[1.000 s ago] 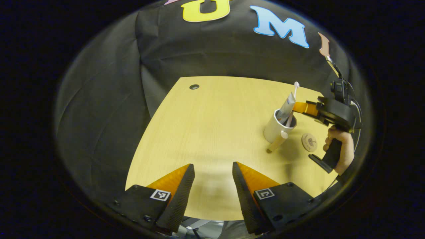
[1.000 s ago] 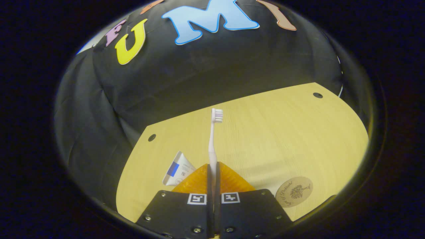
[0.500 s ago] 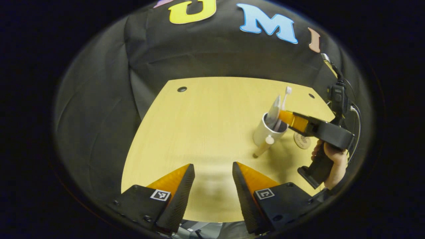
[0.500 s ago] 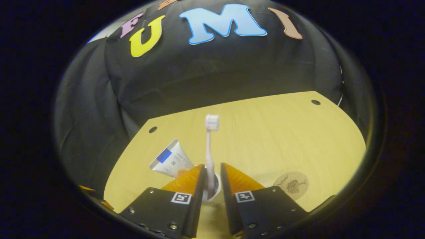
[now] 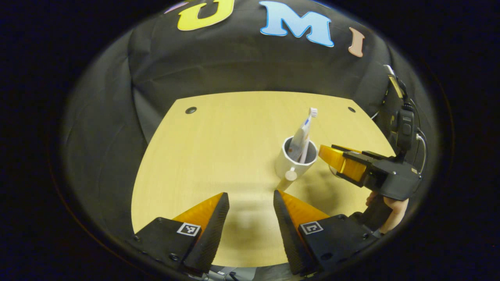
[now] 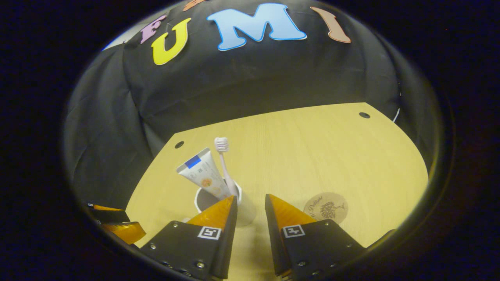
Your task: Put the toothbrush and toothpaste on the desktop into the cup, then pick up the cup and place it on the coaster on the desktop.
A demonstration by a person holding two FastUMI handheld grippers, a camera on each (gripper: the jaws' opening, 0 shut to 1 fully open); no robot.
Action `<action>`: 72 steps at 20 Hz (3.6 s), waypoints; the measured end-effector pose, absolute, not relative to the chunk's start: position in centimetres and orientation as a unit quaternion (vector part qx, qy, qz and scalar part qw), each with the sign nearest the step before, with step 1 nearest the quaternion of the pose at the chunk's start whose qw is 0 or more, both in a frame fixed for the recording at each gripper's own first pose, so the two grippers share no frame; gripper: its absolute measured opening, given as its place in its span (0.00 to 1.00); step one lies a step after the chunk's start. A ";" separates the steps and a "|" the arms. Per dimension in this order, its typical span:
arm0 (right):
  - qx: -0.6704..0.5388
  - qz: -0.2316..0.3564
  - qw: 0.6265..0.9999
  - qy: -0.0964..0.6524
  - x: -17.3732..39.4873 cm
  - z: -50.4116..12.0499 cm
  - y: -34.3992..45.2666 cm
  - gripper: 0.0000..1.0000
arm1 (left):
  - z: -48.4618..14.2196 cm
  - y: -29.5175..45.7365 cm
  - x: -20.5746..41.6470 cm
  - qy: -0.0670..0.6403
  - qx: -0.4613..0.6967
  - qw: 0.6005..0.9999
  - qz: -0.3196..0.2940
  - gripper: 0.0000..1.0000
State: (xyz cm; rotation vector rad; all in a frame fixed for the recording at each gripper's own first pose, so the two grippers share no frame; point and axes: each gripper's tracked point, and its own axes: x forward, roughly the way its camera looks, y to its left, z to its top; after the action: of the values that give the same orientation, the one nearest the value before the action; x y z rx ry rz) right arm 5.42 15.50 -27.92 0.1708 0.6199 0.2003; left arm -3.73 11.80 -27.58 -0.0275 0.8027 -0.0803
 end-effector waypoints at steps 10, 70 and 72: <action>0.118 0.033 0.941 0.315 5.9 -27.6 7.7 0.43 | -28.6 6.6 -0.9 0.435 0.021 0.889 -0.138 0.78; 0.244 -0.114 0.898 0.348 1.7 -31.2 -8.9 0.42 | -37.1 -8.9 2.9 0.569 0.183 0.759 -0.259 0.32; 0.247 -0.121 0.897 0.347 1.2 -31.1 -9.5 0.42 | -37.1 -10.0 3.0 0.565 0.188 0.757 -0.269 0.32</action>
State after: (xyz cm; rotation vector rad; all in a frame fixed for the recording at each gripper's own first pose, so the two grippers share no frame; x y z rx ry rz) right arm 1.24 -9.50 -31.12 0.5123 0.7190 -0.2501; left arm 3.03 -9.98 -37.09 0.4093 1.2317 -0.5869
